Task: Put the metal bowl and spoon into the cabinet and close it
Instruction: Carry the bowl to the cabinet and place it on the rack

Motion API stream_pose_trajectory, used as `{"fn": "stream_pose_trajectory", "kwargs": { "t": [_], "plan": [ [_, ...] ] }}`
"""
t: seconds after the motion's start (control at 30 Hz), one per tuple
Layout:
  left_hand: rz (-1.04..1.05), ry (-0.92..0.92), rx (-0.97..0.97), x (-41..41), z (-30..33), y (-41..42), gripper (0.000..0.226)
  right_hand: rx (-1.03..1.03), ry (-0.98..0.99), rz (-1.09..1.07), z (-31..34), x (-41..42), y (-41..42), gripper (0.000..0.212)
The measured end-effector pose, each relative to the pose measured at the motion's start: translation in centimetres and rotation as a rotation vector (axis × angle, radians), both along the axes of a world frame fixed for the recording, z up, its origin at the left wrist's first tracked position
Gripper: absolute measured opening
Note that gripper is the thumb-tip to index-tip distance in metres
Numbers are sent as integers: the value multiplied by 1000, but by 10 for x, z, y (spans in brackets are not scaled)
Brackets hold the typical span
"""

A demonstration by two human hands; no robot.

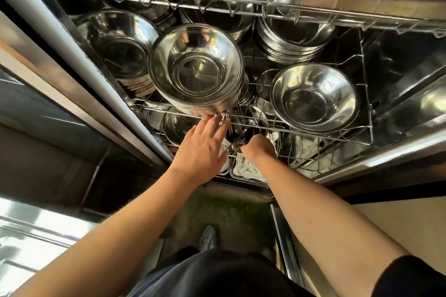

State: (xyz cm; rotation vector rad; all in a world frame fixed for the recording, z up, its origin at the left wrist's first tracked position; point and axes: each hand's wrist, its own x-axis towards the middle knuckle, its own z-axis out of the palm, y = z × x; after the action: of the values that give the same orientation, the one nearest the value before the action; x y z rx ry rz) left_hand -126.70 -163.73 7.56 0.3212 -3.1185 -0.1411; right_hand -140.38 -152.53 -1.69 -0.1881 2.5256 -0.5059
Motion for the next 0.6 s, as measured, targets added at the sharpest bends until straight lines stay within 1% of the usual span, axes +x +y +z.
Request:
{"fn": "stream_pose_trajectory", "kwargs": {
  "t": [0.03,0.13,0.2,0.33,0.43,0.53,0.6],
  "plan": [
    [3,-6,3,0,1,0,78,0,-11,24,2,2,0,21],
    [8,-24,11,-1,5,1,78,4,-38,92,14,9,4,43],
    [10,-31,26,-3,8,1,79,-1,-30,124,25,14,7,47],
    [19,-47,42,-8,15,3,81,-70,33,121,50,23,26,35],
    [43,-74,32,-13,23,8,80,-176,103,114,76,30,53,34],
    [69,-89,4,-20,33,16,71,-216,188,174,105,34,81,34],
    [56,-76,4,-25,39,22,63,-210,284,199,123,35,97,35]
  ]
}}
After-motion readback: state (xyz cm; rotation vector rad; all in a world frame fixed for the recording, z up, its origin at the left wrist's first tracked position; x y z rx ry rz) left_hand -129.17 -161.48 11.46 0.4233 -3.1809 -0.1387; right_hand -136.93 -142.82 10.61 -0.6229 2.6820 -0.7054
